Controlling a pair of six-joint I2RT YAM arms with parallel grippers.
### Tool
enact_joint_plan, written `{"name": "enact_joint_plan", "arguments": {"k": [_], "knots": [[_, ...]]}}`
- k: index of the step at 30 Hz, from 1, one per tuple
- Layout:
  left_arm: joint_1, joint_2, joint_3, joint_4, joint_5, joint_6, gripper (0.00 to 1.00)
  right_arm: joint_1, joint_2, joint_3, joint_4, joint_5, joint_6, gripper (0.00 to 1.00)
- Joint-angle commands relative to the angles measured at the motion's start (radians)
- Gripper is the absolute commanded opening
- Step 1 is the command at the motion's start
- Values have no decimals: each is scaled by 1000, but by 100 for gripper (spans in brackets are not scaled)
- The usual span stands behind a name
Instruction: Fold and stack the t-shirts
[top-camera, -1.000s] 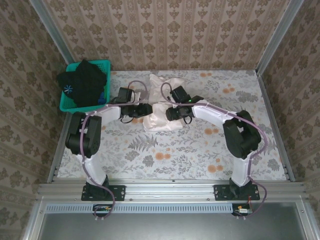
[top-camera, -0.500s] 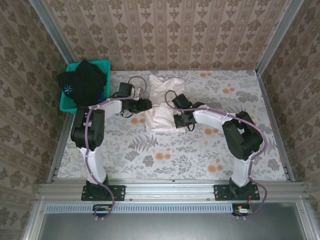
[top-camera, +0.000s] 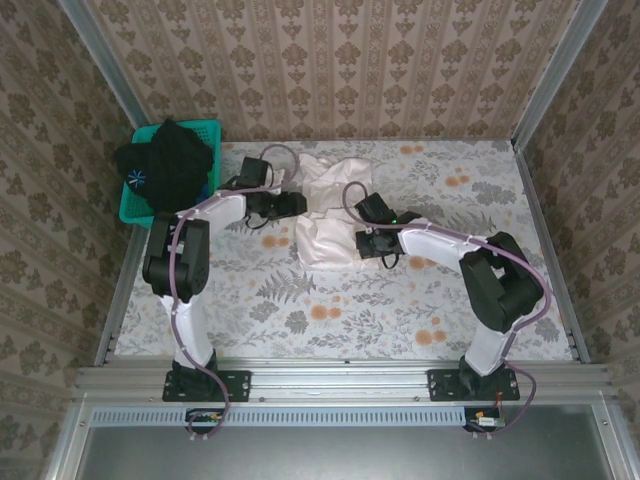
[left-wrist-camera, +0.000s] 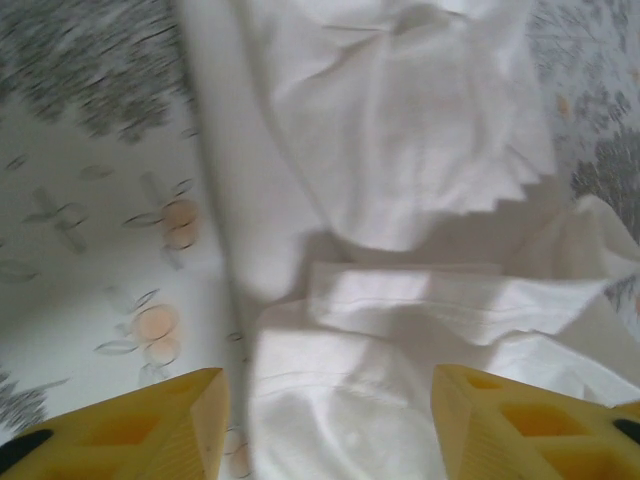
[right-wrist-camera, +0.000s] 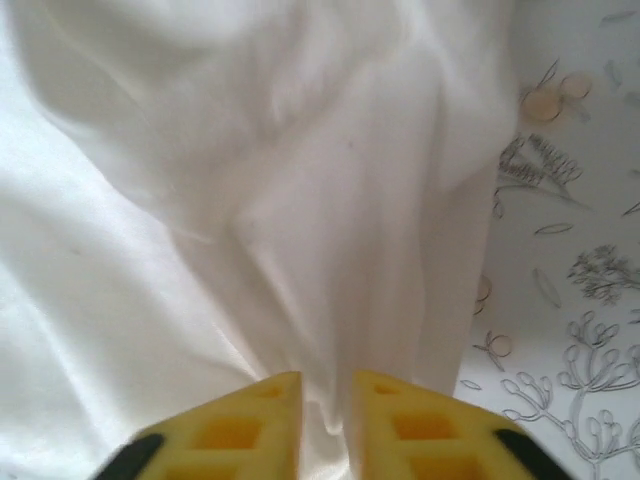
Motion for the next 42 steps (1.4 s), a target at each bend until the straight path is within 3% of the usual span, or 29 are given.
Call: {"name": "enact_joint_plan", "arguments": {"k": [1, 5, 8, 12, 15, 20, 27, 29, 34, 37, 38, 40, 42], "knots": [[-43, -3, 33, -66, -32, 97, 65, -49, -12, 48, 6, -43, -4, 32], [-109, 20, 79, -88, -64, 253, 75, -92, 78, 104, 7, -90, -19, 36], [-164, 78, 149, -157, -82, 348, 77, -109, 121, 110, 48, -145, -23, 40], [-174, 137, 210, -197, -60, 381, 77, -124, 156, 112, 85, -183, -27, 37], [-173, 169, 239, -208, -62, 400, 75, -129, 173, 134, 76, -184, -41, 28], [-169, 243, 339, -283, -84, 413, 66, -134, 148, 155, 49, -178, -46, 0], [-145, 236, 328, -257, -97, 395, 61, -139, 70, 142, 16, -115, -41, 0], [-134, 251, 332, -254, -98, 387, 46, -150, 113, 164, -7, -100, -43, 0], [-101, 273, 332, -243, -61, 364, 21, -186, 164, 157, -38, -77, -14, 0], [-85, 270, 333, -232, -48, 352, 15, -189, 128, 117, -5, -91, -16, 0], [-86, 268, 343, -234, -37, 350, 21, -189, 119, 114, -2, -101, -18, 1], [-92, 265, 364, -233, -32, 343, 22, -185, 91, 95, 24, -131, -24, 11], [-108, 265, 402, -243, -36, 338, 23, -176, 50, 62, 68, -168, -14, 30]]}}
